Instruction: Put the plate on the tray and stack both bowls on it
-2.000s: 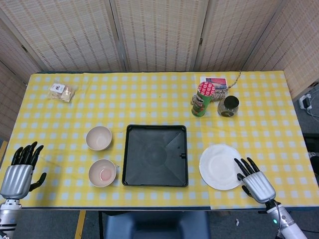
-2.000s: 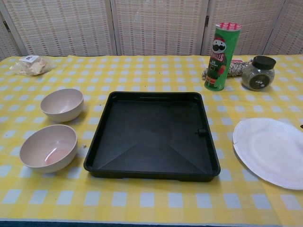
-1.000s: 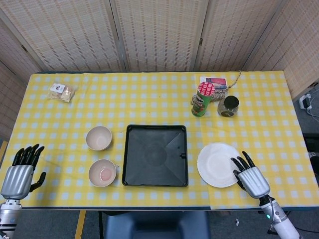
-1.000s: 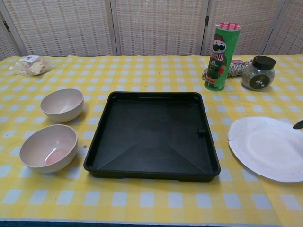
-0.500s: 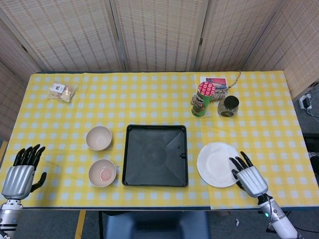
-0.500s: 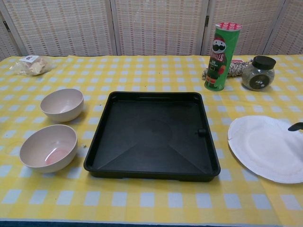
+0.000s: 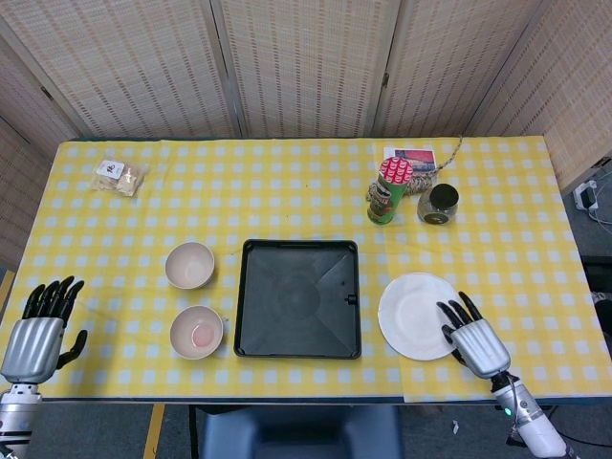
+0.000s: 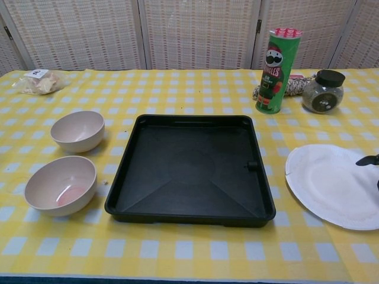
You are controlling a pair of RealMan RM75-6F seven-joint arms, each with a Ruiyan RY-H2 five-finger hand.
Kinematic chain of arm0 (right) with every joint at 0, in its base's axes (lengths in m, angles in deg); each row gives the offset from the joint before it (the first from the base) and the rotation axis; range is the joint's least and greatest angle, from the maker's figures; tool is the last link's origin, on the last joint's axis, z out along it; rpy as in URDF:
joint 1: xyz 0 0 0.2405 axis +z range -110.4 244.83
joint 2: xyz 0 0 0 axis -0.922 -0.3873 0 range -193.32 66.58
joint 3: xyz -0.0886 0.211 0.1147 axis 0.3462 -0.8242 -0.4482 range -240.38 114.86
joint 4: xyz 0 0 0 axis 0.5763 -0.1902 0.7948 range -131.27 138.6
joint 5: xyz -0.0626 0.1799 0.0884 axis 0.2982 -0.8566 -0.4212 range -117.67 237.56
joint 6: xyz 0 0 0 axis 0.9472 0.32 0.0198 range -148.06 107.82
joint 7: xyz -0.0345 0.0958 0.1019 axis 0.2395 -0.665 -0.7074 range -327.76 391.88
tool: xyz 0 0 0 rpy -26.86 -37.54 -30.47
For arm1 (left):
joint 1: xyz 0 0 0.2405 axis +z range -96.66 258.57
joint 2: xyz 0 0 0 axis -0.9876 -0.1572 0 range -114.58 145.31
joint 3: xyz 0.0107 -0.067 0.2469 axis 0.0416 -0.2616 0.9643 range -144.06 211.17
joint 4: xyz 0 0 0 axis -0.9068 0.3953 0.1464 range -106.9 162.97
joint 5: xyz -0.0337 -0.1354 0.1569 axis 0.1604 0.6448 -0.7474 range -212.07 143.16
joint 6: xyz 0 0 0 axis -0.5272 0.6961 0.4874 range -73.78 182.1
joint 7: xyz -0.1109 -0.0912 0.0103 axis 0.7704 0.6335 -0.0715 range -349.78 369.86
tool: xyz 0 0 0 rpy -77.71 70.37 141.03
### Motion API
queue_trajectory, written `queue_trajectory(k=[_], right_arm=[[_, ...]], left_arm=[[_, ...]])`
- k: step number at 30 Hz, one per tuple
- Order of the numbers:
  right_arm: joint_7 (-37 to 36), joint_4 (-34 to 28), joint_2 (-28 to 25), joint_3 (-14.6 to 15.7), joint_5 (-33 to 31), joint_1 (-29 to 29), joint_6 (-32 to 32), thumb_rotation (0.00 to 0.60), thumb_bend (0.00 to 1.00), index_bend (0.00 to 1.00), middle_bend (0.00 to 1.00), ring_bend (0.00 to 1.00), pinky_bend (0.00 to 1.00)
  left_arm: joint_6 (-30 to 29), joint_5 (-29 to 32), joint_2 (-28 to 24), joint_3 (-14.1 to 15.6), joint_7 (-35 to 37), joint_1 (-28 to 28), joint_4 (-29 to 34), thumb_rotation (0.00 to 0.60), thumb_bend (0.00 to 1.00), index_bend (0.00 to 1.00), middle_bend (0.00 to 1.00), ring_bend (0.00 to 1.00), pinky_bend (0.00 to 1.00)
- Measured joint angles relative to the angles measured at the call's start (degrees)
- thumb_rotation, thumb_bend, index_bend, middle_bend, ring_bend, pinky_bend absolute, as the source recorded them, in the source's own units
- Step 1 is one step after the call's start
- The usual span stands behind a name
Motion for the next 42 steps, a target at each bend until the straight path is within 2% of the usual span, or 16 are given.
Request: queue_trajectory(k=[15, 23, 33, 37, 42], right_arm=[[-2.72, 2.95, 1.36, -0.3, 0.19, -0.33, 3.14, 0.6, 0.41, 0.69, 0.24, 0.19, 0.03], [-1.69, 1.6, 0.62, -0.47, 1.78, -0.79, 9.16, 0.6, 0.41, 0.69, 0.24, 0.19, 0.03], [-0.9, -5.53, -3.12, -1.35, 3.84, -1.33, 16.47, 0.6, 0.41, 0.69, 0.24, 0.19, 0.03], [-0.14, -9.9, -4.75, -1.9, 4.29, -0.22, 15.99, 0.6, 0.41, 0.69, 0.24, 0.19, 0.03], [2.74, -17.7, -6.88, -2.62, 4.76, 2.64, 11.89, 0.6, 0.41, 0.69, 0.24, 0.19, 0.03]], left_arm=[[-1.69, 0.25, 1.11, -0.68, -2.18, 0.47, -0.76, 0.6, 0.46, 0.0, 0.08, 0.05, 0.03], [-1.78, 0.16, 1.07, -0.7, -2.11, 0.53, -0.7, 0.6, 0.46, 0.0, 0.08, 0.05, 0.03], [-1.66, 0.23, 1.07, -0.77, -2.06, 0.52, -0.62, 0.6, 0.46, 0.0, 0.08, 0.05, 0.03], [-1.16, 0.4, 1.33, -0.73, -2.45, 0.34, -0.68, 0.6, 0.46, 0.0, 0.08, 0.05, 0.03], [-0.65, 0.51, 1.35, -0.56, -2.76, 0.19, -0.67, 0.6, 0.46, 0.0, 0.08, 0.05, 0.03]])
